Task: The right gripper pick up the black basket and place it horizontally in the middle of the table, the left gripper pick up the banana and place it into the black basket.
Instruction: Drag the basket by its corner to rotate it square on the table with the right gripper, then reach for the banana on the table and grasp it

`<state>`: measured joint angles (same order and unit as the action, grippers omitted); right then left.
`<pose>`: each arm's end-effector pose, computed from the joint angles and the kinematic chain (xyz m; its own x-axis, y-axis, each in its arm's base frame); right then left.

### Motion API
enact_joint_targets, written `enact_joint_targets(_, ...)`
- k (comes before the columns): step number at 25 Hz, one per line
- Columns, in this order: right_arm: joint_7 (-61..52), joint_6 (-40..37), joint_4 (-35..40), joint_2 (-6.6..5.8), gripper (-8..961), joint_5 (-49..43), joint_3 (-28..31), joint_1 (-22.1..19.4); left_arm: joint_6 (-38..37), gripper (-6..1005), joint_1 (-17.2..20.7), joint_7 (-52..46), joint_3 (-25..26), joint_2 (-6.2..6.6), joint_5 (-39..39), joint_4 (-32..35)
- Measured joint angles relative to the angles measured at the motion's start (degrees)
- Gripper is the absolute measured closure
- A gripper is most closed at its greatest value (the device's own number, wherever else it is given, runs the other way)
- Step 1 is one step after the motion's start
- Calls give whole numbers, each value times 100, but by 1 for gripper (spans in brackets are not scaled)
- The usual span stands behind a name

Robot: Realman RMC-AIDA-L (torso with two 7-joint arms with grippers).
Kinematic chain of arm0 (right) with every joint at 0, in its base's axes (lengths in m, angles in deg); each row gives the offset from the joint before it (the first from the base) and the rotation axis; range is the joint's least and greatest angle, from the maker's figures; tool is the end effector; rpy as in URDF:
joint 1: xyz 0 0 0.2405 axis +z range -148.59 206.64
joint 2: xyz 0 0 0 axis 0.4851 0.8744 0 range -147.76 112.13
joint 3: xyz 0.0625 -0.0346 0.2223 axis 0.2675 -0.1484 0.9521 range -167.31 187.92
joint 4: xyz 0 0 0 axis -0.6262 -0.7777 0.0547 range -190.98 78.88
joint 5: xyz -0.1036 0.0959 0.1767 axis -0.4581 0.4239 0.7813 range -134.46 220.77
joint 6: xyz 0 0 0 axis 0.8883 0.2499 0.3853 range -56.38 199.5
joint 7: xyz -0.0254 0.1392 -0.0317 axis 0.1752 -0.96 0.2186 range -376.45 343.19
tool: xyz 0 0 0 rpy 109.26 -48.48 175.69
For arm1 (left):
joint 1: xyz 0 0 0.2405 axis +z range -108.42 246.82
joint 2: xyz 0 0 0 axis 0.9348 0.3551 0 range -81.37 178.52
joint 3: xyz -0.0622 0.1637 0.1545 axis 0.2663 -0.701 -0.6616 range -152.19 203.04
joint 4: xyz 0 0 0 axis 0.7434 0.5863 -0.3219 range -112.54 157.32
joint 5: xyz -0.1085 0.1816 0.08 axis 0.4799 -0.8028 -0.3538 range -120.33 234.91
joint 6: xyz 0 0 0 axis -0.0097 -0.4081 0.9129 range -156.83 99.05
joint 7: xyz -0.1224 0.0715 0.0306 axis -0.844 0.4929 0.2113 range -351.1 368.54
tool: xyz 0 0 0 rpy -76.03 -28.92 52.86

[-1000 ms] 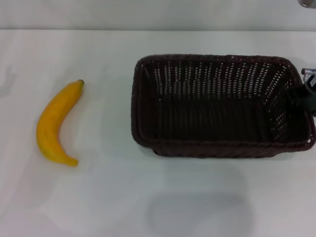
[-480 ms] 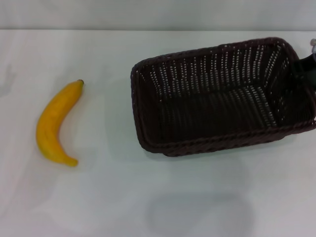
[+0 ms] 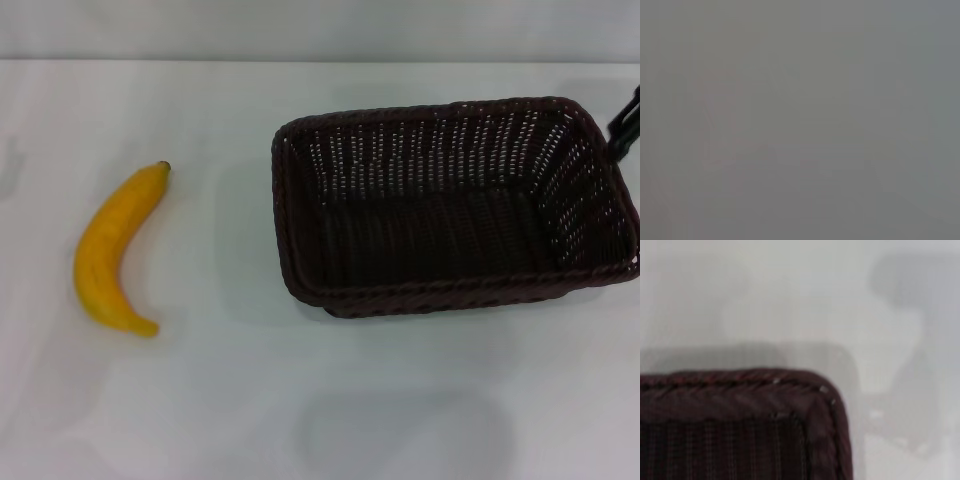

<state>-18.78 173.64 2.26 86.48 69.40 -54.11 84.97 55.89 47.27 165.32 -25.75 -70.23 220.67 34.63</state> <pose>0.1422 0.4198 0.1177 0.1536 -0.9847 -0.0819 -0.8029 -0.0761 -0.5912 -0.3301 0.3170 0.1034 0.5517 -0.4669 0.6911 0.7898 0.0260 -0.6129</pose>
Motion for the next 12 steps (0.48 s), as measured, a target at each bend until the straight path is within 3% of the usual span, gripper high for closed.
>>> enact_joint_targets(2,66,-85,294,-119,325,229,93,-181,-33,138,27,-77,-23,6,-43,4)
enact_joint_targets(4,277,-255,724,-231,292,618,286,-537,-116,138,10,-243,-46,16,-168,22)
enact_joint_targets(6,761,-493,1235,-258,275,979,674,-989,-403,138,-33,-716,-53,46,-544,205)
enact_joint_targets(7,1099,-610,1454,-208,275,1078,933,-1172,-692,137,-6,-1236,-53,74,-927,470)
enact_joint_targets(9,2150,-921,1808,50,275,1209,1711,-1482,-1131,137,102,-2064,-53,126,-1433,942)
enact_joint_targets(10,2789,-1113,1906,274,275,1292,2180,-1582,-1427,137,203,-2720,-54,167,-1800,1329)
enact_joint_targets(12,3785,-1353,1933,539,275,1500,2852,-1735,-1931,137,352,-3897,-50,247,-2496,1965)
